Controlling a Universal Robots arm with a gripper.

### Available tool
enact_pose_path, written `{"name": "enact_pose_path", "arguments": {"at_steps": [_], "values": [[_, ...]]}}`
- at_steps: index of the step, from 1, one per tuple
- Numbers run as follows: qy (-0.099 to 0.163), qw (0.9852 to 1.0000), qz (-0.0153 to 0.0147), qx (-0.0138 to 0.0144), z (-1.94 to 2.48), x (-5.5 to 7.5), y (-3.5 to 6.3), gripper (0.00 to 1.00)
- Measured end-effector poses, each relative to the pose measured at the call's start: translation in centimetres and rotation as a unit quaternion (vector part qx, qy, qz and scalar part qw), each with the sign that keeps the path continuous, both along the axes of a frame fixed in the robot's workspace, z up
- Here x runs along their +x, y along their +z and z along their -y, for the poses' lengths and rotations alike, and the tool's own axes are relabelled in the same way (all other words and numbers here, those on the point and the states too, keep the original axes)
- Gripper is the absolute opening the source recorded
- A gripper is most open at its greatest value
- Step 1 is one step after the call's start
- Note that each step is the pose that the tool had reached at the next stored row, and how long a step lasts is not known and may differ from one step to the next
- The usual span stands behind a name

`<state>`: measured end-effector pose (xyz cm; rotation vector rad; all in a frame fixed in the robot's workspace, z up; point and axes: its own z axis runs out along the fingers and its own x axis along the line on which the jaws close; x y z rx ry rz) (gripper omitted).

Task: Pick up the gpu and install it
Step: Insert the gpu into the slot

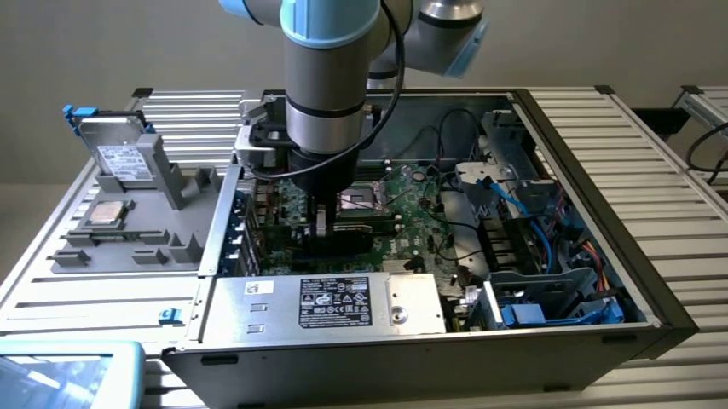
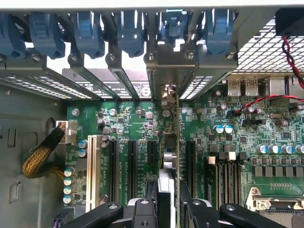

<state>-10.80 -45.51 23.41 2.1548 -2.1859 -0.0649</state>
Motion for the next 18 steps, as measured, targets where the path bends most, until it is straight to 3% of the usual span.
{"name": "enact_pose_path", "arguments": {"at_steps": [18], "values": [[0.0,1.0,-0.0001,-0.0001,0.0,0.0,-0.16,0.29]]}}
